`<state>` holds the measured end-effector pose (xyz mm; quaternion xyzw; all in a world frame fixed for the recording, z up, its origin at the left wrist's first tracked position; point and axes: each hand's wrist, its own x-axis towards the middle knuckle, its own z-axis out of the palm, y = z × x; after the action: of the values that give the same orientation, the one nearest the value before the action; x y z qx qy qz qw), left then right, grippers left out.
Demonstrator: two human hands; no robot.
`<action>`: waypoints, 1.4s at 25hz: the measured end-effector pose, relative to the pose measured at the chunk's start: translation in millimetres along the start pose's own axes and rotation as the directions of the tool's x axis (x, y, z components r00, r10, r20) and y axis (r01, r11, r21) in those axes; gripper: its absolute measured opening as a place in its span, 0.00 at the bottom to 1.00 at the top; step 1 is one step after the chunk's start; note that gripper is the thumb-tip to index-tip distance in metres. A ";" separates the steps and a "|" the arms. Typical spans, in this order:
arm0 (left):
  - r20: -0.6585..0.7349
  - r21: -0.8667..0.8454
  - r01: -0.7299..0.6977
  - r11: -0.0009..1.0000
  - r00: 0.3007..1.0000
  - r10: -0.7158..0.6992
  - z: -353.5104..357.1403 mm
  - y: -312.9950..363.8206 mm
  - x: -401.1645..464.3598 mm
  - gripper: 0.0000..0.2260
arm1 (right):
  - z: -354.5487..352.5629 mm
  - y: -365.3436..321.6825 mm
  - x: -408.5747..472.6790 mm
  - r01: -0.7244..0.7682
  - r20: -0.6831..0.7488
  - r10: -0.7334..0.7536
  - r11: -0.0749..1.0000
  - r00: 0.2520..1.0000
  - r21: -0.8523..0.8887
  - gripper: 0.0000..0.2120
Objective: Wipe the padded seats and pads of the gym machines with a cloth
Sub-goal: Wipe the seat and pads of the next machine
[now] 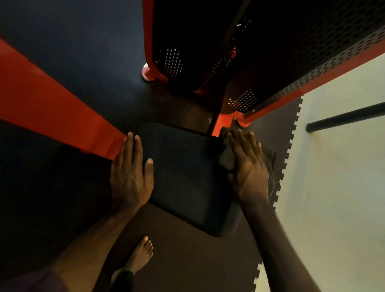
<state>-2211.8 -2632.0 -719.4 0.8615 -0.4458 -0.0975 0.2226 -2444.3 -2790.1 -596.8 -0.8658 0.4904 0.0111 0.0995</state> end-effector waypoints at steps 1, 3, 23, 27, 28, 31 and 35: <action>-0.003 -0.002 0.000 1.000 1.000 0.000 -0.4 0.6 -0.4 0.30 | 1.8 -6.3 -13.3 -0.048 -0.024 0.048 0.998 0.999 0.036 0.41; -0.017 0.002 -0.006 1.000 1.000 0.006 -0.5 1.2 -0.4 0.29 | 11.1 -32.2 -54.1 -0.007 -0.027 0.007 1.000 1.000 0.011 0.42; -0.061 -0.035 -0.032 0.999 0.998 0.030 -1.3 2.5 -0.1 0.28 | 14.2 -60.0 -20.9 0.100 0.080 -0.091 0.987 0.993 -0.123 0.53; -0.048 -0.021 -0.032 0.999 0.998 0.031 -2.4 0.5 2.2 0.28 | 32.5 -96.1 23.5 0.317 0.148 -0.302 0.944 0.942 -0.090 0.50; -0.043 -0.027 -0.031 0.999 0.999 0.030 -2.4 0.5 2.6 0.28 | 32.3 -91.1 45.4 0.303 0.167 -0.282 0.946 0.945 -0.116 0.49; -0.040 -0.027 -0.024 0.999 0.999 0.023 -4.9 1.3 2.2 0.29 | 21.8 -73.6 40.5 0.151 0.125 -0.136 0.982 0.983 -0.116 0.51; -0.024 -0.031 -0.015 0.999 1.000 0.015 -6.7 0.6 2.0 0.28 | 31.6 -100.4 -4.7 0.263 0.136 -0.258 0.965 0.957 -0.020 0.49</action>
<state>-2208.7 -2632.0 -713.1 0.8557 -0.4481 -0.0926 0.2418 -2358.8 -2730.3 -611.0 -0.9219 0.3640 0.0645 0.1159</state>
